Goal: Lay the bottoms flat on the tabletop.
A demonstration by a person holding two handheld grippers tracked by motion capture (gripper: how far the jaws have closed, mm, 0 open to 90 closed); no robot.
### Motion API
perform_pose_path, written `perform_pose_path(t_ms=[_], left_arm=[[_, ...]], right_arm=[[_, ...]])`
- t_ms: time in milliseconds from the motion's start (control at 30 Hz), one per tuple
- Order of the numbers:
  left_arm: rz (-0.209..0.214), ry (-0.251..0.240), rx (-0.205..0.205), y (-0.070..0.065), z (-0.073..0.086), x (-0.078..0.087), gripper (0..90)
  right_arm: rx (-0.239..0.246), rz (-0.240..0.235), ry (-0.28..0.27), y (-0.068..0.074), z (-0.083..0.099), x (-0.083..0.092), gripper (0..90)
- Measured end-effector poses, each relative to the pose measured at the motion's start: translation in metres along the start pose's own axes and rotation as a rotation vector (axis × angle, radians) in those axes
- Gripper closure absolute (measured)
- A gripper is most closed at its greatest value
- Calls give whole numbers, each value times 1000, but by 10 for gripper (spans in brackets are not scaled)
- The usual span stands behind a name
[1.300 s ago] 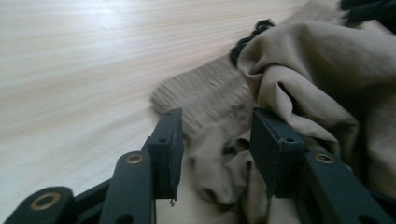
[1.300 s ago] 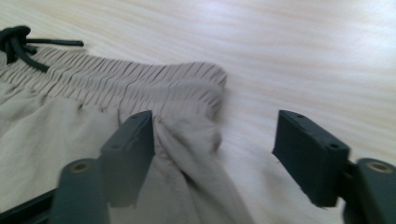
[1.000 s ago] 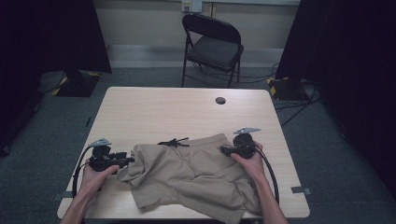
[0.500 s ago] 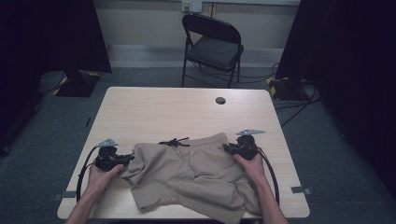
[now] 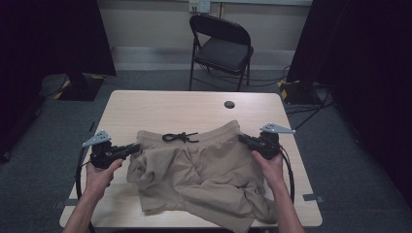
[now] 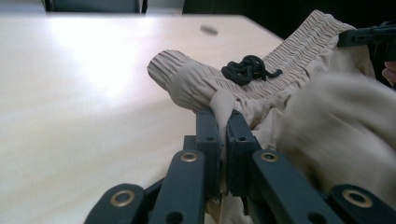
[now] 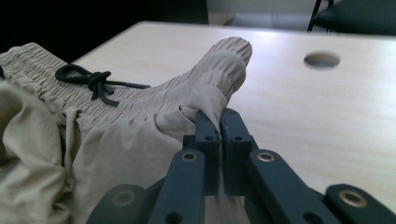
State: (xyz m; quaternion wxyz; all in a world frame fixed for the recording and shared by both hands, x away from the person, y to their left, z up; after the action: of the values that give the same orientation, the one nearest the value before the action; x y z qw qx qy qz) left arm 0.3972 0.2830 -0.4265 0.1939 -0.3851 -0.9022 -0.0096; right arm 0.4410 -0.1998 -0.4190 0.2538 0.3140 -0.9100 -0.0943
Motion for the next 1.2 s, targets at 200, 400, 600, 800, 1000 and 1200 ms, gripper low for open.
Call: perform_pose_path(t_ms=[200,400,600,800,1000,1200], left_arm=[[0,-68,-13,5,-31,10,865],[0,-127,-17,13,-58,15,865],[-8,-160,-24,20,-86,13,865],[-13,-171,-41,27,-117,9,865],[-27,-197,-56,37,-149,6,865],[-55,-205,-51,61,-171,-6,866]], right_arm=[[19,-4,-52,6,-28,13,880],[46,-12,-107,14,-59,22,880],[72,-12,-151,21,-88,32,880],[84,2,-163,21,-111,32,879],[101,20,-173,20,-141,29,878],[120,55,-169,18,-177,17,881]])
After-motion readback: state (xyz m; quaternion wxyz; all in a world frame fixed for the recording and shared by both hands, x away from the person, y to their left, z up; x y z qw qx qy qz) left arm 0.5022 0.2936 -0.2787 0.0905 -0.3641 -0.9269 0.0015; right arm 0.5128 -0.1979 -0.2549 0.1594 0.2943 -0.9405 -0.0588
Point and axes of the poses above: each handheld gripper's, and its own axes: x roughly backward along the jaws, z roughly out of its underside, y roughly to its left, the point moved 2 cm from there along -x, roughly forward along the jaws, and after that the axes turned 8 degrees about -x, right-handed, at the moved point
